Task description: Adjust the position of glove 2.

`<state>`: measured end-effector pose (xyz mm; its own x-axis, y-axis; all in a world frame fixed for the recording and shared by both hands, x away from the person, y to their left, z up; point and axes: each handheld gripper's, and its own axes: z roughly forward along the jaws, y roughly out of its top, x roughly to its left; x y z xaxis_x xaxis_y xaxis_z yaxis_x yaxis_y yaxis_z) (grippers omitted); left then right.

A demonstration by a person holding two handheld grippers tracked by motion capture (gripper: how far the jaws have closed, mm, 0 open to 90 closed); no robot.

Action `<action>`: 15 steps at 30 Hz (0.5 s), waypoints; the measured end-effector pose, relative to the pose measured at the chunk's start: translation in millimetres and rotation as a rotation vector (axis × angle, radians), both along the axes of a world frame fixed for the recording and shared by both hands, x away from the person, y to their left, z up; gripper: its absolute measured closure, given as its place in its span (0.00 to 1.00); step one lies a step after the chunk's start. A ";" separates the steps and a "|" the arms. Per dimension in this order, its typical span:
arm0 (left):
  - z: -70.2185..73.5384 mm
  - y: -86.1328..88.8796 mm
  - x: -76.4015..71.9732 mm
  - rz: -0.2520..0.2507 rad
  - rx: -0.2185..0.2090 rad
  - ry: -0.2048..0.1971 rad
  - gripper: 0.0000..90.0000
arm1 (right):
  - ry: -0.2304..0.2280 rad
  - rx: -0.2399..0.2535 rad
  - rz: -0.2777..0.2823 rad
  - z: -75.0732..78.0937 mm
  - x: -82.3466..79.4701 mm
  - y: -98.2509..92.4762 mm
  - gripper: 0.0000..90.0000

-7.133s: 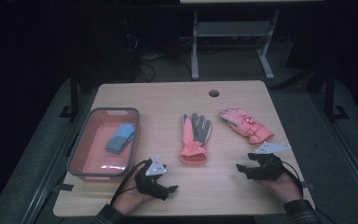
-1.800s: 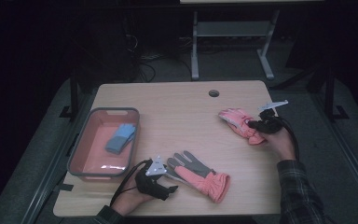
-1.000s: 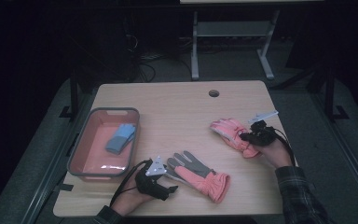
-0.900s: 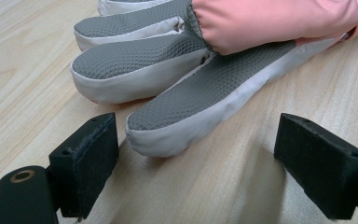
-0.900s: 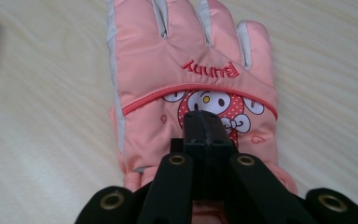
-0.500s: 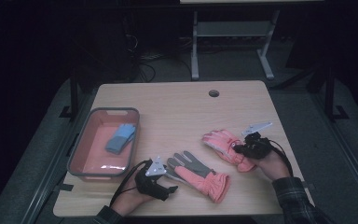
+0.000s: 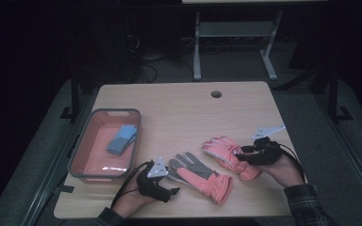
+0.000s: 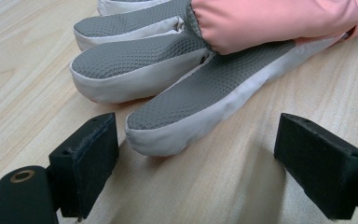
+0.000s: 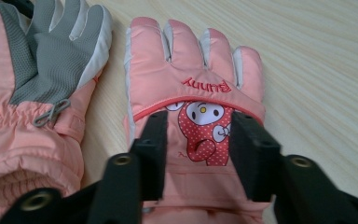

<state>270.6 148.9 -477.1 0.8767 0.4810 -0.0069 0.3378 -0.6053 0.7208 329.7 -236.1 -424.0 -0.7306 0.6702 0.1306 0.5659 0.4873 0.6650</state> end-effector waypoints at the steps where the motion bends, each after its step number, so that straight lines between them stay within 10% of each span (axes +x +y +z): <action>1: 0.0 0.0 0.0 0.000 0.000 0.000 0.14 | 0.018 0.004 0.009 -2.1 1.7 -1.0 0.55; 10: -0.1 0.0 0.0 0.000 0.000 0.000 0.14 | 0.066 -0.047 0.048 -23.3 13.6 6.3 0.54; 15: -0.3 -0.1 -0.1 0.002 -0.003 -0.002 0.14 | 0.066 -0.079 0.066 -24.7 11.5 14.9 0.78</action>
<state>270.5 148.8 -477.4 0.8759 0.4825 -0.0065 0.3374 -0.6027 0.7232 341.2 -221.2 -448.7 -0.7648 0.6312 0.1291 0.5726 0.5741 0.5853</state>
